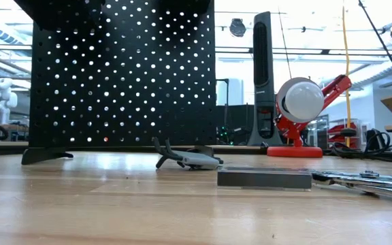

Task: Hang tools onto peg board
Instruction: Assemble the tool holder on the pegboard

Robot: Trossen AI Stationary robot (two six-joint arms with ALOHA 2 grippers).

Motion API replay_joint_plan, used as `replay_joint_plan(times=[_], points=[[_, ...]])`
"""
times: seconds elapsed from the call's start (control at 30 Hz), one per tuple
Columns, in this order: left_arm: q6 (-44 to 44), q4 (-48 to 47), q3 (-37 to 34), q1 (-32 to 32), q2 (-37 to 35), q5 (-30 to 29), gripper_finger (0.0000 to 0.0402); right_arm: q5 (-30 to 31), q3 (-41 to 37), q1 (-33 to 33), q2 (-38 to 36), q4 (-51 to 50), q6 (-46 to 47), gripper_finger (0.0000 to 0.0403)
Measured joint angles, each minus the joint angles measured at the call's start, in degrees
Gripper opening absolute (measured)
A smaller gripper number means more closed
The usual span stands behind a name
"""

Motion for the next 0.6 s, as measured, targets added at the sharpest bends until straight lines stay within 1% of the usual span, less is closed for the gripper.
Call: replay_joint_plan(times=[0.33, 0.6], points=[[-0.5, 0.0, 0.0, 0.0, 0.0, -0.5, 0.0071, -0.3, 0.0, -0.8, 0.0, 0.4, 0.4, 0.0001], [-0.4, 0.3, 0.0, -0.1, -0.1, -0.3, 0.0071, 1.2, 0.0, 0.9, 0.1, 0.4, 7.7, 0.0001]])
